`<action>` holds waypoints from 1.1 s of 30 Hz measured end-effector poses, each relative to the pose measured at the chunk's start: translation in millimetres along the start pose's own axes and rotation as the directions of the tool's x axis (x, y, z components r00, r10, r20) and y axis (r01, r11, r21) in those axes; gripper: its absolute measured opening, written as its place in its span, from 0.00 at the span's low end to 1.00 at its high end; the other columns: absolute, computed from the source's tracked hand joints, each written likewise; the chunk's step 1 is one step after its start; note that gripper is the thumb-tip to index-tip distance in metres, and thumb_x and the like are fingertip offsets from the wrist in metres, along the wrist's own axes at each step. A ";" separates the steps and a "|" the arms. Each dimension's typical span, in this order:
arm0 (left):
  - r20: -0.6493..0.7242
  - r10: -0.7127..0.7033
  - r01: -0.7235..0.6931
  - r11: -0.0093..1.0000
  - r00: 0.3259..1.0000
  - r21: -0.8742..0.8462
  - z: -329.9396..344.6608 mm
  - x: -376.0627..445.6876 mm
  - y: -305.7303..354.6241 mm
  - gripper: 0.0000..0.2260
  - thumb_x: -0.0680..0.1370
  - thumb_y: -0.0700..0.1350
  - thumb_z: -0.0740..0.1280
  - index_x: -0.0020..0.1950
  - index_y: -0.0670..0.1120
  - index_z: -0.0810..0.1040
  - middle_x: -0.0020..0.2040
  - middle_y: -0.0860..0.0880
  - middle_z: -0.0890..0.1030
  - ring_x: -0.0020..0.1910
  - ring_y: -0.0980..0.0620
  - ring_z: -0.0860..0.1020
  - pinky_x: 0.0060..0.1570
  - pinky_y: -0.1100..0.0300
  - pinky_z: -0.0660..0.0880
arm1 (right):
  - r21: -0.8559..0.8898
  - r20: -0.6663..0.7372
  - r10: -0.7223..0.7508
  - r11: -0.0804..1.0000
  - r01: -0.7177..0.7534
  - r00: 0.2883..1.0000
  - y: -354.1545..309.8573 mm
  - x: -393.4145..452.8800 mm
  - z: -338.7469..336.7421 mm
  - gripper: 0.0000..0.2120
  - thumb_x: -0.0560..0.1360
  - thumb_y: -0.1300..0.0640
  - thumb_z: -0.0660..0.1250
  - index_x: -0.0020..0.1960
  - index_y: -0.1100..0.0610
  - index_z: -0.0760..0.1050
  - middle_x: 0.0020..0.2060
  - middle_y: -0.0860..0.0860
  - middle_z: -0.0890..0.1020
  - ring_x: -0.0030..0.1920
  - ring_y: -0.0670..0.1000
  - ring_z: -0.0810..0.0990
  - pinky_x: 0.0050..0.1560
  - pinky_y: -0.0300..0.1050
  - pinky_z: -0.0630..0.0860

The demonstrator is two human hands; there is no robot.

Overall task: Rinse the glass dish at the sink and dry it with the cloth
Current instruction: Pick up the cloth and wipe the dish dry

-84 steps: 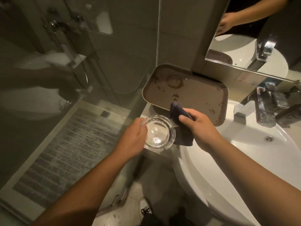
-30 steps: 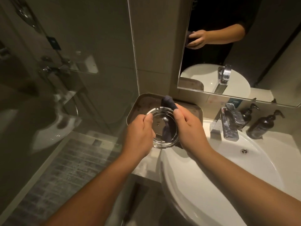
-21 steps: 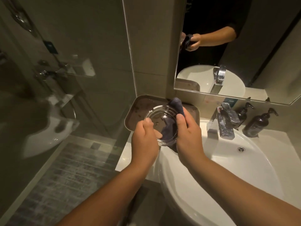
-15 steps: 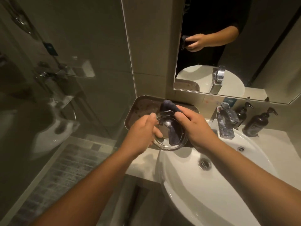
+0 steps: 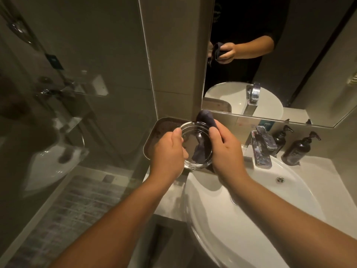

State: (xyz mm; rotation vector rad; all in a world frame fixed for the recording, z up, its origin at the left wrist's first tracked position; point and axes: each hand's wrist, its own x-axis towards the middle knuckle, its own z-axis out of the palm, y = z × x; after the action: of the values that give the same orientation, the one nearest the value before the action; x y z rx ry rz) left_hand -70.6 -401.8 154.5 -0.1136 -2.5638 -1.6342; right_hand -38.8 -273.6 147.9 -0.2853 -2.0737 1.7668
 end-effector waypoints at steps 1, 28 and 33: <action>-0.040 -0.019 0.017 0.999 0.999 -0.030 4.8 -1.7 0.5 0.19 0.84 0.53 0.51 0.40 0.48 0.75 0.27 0.51 0.79 0.37 0.55 0.78 0.40 0.59 0.70 | 0.041 -0.071 0.018 0.999 -0.015 0.997 3.7 -6.0 6.8 0.17 0.80 0.47 0.57 0.67 0.42 0.75 0.58 0.45 0.83 0.61 0.48 0.79 0.64 0.57 0.75; 0.045 -0.058 0.061 0.997 0.997 -0.055 1.2 8.3 1.1 0.19 0.84 0.54 0.51 0.39 0.49 0.74 0.26 0.50 0.80 0.33 0.56 0.77 0.38 0.58 0.69 | -0.152 0.222 -0.017 0.987 0.052 0.975 -16.4 32.0 -10.4 0.15 0.82 0.52 0.60 0.65 0.46 0.78 0.53 0.45 0.84 0.55 0.47 0.82 0.61 0.54 0.78; -0.144 -0.238 0.193 0.942 0.960 -0.274 23.2 4.1 0.5 0.19 0.83 0.56 0.51 0.44 0.48 0.75 0.36 0.46 0.83 0.40 0.49 0.80 0.46 0.52 0.75 | 0.043 -0.082 0.004 0.999 0.000 0.997 1.4 3.4 19.3 0.18 0.80 0.49 0.55 0.67 0.45 0.74 0.58 0.47 0.83 0.59 0.48 0.80 0.62 0.58 0.76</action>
State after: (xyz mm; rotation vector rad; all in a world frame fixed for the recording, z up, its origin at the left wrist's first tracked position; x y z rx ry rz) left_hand -75.5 -380.5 145.8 0.2922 -2.2910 -1.9516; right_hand -50.3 -289.2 144.7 -0.3415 -1.9769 1.7685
